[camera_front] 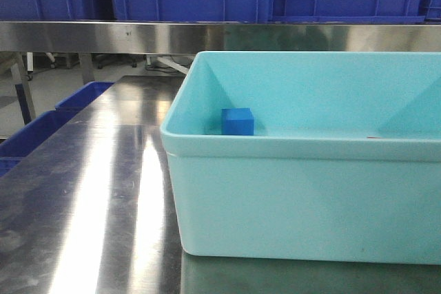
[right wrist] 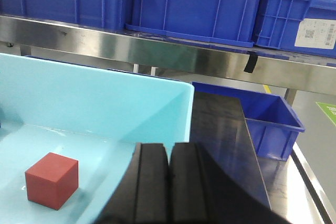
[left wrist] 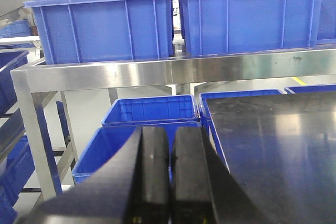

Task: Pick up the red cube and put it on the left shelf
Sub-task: 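Move the right gripper over the red cube inside the teal tub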

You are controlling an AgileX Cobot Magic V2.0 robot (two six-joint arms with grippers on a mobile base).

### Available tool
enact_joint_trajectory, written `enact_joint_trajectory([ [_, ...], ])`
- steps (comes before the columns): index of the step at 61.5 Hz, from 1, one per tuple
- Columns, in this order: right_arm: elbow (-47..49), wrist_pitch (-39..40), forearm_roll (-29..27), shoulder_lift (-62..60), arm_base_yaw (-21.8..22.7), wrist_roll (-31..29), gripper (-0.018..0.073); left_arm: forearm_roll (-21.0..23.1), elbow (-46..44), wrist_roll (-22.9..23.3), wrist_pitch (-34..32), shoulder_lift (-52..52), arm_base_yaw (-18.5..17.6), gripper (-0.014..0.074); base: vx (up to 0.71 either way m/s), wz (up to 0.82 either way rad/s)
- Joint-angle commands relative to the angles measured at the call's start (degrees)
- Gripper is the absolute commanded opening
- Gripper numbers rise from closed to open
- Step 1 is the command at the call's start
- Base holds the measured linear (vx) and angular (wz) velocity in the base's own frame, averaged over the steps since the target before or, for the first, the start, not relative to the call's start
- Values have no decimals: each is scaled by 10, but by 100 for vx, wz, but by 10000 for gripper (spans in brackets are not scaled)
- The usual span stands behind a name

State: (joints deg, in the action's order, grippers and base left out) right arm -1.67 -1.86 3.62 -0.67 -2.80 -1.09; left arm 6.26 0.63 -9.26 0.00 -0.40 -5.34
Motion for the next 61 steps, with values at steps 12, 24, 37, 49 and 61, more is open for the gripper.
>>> enact_joint_trajectory([
  [12, 14, 54, -1, -10, 4, -4, 52, 5, 13, 1, -48, 3, 1, 106, 0, 0],
  [24, 14, 54, -1, -10, 4, -4, 52, 5, 13, 1, -48, 3, 1, 106, 0, 0],
  [37, 14, 55, -1, -10, 4, -4, 52, 5, 13, 1, -48, 3, 1, 106, 0, 0],
  [49, 14, 55, -1, -10, 4, -4, 52, 5, 13, 1, -48, 3, 1, 106, -1, 9],
  [61, 14, 55, -1, -10, 4, -4, 52, 5, 13, 1, -48, 3, 1, 106, 0, 0],
])
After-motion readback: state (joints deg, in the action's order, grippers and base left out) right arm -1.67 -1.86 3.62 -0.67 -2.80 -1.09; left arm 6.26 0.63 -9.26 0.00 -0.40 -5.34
